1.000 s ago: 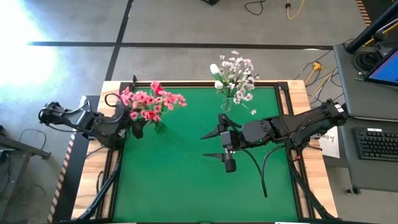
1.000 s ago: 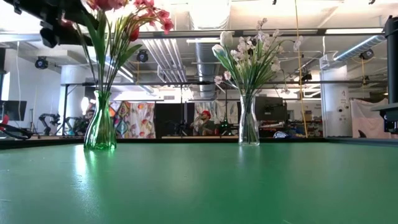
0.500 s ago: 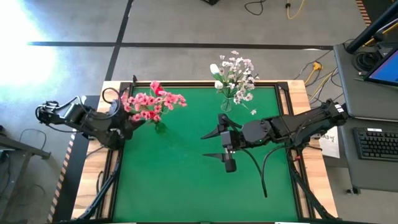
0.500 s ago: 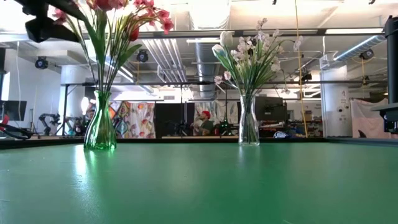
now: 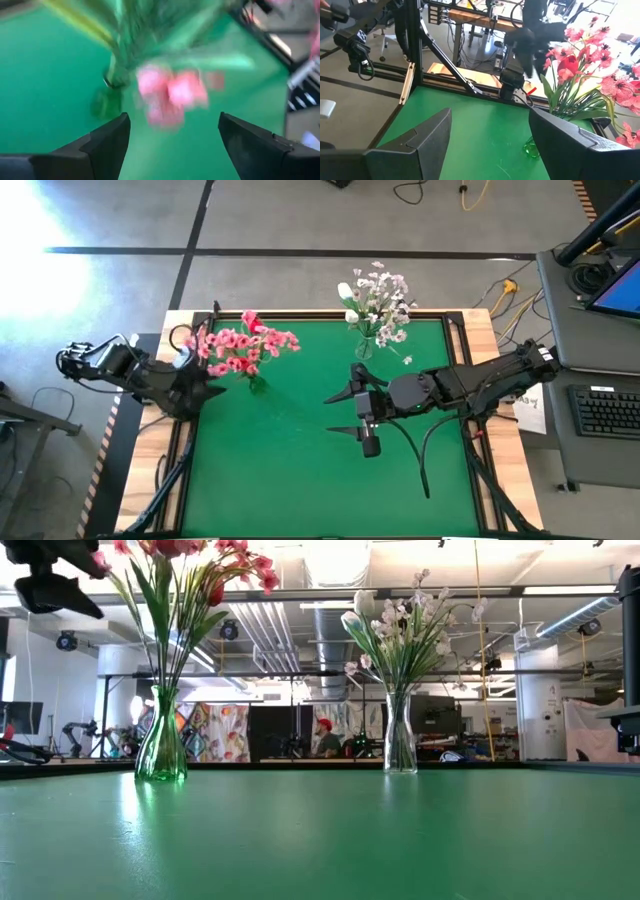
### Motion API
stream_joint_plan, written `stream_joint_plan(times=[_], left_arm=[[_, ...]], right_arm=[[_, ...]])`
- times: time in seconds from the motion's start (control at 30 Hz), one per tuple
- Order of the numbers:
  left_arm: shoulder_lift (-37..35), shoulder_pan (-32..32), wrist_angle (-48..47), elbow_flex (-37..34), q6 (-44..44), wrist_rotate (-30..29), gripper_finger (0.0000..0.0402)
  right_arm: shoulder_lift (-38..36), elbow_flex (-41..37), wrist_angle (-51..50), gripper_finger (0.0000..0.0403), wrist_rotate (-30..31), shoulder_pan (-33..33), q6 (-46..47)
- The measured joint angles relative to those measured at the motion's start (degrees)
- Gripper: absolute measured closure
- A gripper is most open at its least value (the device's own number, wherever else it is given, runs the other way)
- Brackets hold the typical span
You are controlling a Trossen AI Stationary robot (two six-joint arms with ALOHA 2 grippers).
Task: Sort flowers into vase by color
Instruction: Put the pink flowers into the green vase, then return to Home Position
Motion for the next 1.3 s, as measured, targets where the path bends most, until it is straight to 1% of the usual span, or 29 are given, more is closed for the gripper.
stream_joint_plan(times=[0.1, 0.23, 0.3, 0.5, 0.6, 0.73, 0.83, 0.97, 1.1, 1.2, 1.3], left_arm=[[-0.3, 0.0, -1.3, -0.1, -0.4, 4.9, 0.011], [-0.8, 0.0, -5.2, 1.0, -2.2, 9.3, 0.011], [-1.0, 0.0, -6.7, 1.9, -4.3, 9.9, 0.011], [-3.1, 0.0, -8.4, 2.0, -4.1, 13.4, 0.011], [-5.2, 0.0, -9.0, 2.0, -2.5, 13.4, 0.011], [-8.6, 0.0, -6.7, 1.8, 3.2, 13.3, 0.011], [-11.2, 0.0, -3.1, 1.5, 9.4, 11.8, 0.011], [-14.5, 0.0, -0.9, 0.6, 14.2, 11.3, 0.011], [-18.0, 0.0, -0.9, -1.3, 16.1, 9.7, 0.011], [-21.0, 0.0, -0.8, -3.4, 16.1, 8.9, 0.011], [-23.9, 0.0, -0.6, -5.6, 15.6, 8.8, 0.011]], right_arm=[[0.0, 0.0, 0.0, 0.0145, 0.0, 0.0, 0.0], [0.0, 0.0, -0.2, 0.0142, 0.0, 0.0, 0.0], [0.0, -0.1, -0.8, 0.0142, 0.0, 0.0, 0.1], [-0.3, -2.5, -1.2, 0.0143, 0.0, 0.0, -0.4], [-1.8, -4.6, 0.1, 0.014, 0.0, 0.0, -0.9], [-5.0, -7.5, 1.3, 0.0141, 0.0, 0.0, -1.1], [-8.6, -9.7, 2.2, 0.0142, 0.0, 0.0, -2.6], [-14.2, -12.6, 4.2, 0.014, 0.0, 0.0, -3.8], [-19.4, -15.1, 4.1, 0.0141, 0.9, 0.0, -3.6], [-23.1, -17.4, 4.0, 0.0145, 2.7, 0.1, -3.5], [-27.0, -20.2, 4.0, 0.0147, 2.9, 0.1, -2.4]])
